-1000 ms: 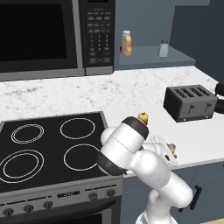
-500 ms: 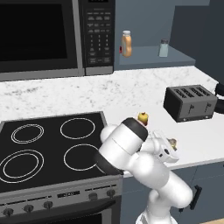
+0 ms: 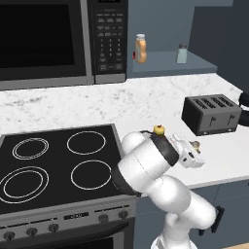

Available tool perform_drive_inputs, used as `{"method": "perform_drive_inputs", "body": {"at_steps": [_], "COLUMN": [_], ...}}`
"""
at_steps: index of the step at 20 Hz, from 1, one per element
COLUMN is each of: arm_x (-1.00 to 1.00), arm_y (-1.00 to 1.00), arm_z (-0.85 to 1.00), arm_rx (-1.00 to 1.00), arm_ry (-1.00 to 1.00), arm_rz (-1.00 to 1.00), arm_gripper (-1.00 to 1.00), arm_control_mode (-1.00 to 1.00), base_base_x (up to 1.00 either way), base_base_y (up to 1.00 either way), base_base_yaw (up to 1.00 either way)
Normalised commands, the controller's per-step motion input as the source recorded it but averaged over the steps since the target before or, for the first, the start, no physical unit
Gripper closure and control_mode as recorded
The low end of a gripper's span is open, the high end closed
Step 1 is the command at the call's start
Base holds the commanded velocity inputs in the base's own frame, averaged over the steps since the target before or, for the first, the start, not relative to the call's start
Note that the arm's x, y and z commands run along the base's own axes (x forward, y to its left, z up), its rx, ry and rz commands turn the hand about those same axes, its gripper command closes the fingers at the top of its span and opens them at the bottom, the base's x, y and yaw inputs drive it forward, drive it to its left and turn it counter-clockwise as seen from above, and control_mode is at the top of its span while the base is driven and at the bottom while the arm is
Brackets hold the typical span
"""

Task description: Put the shaker and condiment bottle from the counter next to their counterparts in the cabinet.

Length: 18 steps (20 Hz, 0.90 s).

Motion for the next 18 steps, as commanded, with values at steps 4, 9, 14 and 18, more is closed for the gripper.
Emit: {"method": "perform_drive_inputs", "body": {"at_steps": [4, 9, 14, 18], "arm_x": [0.0, 0.05, 0.04, -0.01], "arm_y": [-0.04, 0.08, 0.0, 0.07], "arm_z": [0.82, 1.0, 0.36, 1.0], "arm_rx": [0.04, 0.0, 0.01, 0.0], "arm_ry": [-0.07, -0.03, -0.01, -0.02], "arm_rz": [0.35, 0.43, 0.11, 0.02], "arm_gripper": [1.0, 1.0, 1.0, 1.0], "arm_control_mode": [-1.0, -1.0, -1.0, -1.0], "base_base_x": [0.0, 0.0, 0.0, 0.0], "base_base_y": [0.0, 0.0, 0.0, 0.0], "base_base_yaw": [0.0, 0.0, 0.0, 0.0]}}
